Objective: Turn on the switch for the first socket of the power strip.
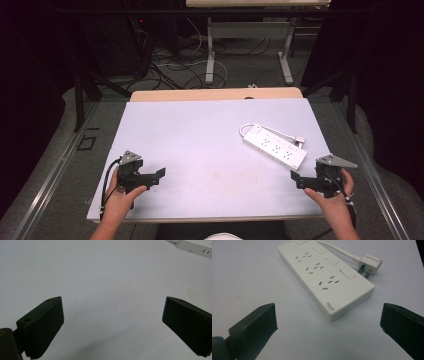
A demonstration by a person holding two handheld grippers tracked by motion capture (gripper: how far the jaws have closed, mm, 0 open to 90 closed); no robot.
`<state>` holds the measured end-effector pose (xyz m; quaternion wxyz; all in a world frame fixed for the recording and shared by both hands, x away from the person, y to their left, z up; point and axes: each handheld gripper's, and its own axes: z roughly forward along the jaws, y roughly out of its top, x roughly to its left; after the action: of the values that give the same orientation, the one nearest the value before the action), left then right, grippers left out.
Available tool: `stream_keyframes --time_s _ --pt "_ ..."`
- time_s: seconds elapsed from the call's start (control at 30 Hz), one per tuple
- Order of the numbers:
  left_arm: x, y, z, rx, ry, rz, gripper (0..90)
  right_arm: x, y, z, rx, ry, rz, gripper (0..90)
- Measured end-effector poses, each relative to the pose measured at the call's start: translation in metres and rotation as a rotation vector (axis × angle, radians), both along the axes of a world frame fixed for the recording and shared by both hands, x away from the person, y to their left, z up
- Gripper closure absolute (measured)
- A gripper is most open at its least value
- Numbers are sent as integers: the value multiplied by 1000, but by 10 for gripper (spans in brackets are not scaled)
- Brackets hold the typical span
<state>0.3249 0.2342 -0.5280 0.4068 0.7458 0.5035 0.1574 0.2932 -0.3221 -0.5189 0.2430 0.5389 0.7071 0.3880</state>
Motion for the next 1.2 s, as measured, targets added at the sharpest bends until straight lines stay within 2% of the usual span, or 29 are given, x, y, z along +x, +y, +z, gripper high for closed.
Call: stream_keyframes --time_s 0.1,0.13,0.3,0.43,0.5,0.57,0.63,0.7,0.8,1.0,1.2 --pt "0 1 1 -12 10 14 47 1 2 0 -3 11 -2 2" --pt "0 1 1 -22 13 25 49 2 2 0 -6 -1 -1 2" --pt "1 2 1 -18 16 27 52 4 2 2 -22 -18 9 0" --pt "1 1 1 -21 15 29 54 6 -1 1 0 -6 -2 0" --pt "0 1 1 -19 14 28 55 6 -2 2 -24 -19 -7 0" --pt "0 0 0 -14 11 29 58 4 -1 5 -15 -26 -24 3" --pt "-1 0 0 -9 10 25 60 2 1 8 -34 -51 -51 7" --pt "-2 2 1 4 10 10 61 2 3 11 -42 -28 -49 6" --pt "-3 1 1 -7 5 18 63 3 6 11 -44 -5 -40 6" --pt "-4 0 1 -7 6 23 67 3 13 15 -62 7 -13 65" --pt "-3 0 2 -9 8 22 72 8 18 19 -59 28 19 102"
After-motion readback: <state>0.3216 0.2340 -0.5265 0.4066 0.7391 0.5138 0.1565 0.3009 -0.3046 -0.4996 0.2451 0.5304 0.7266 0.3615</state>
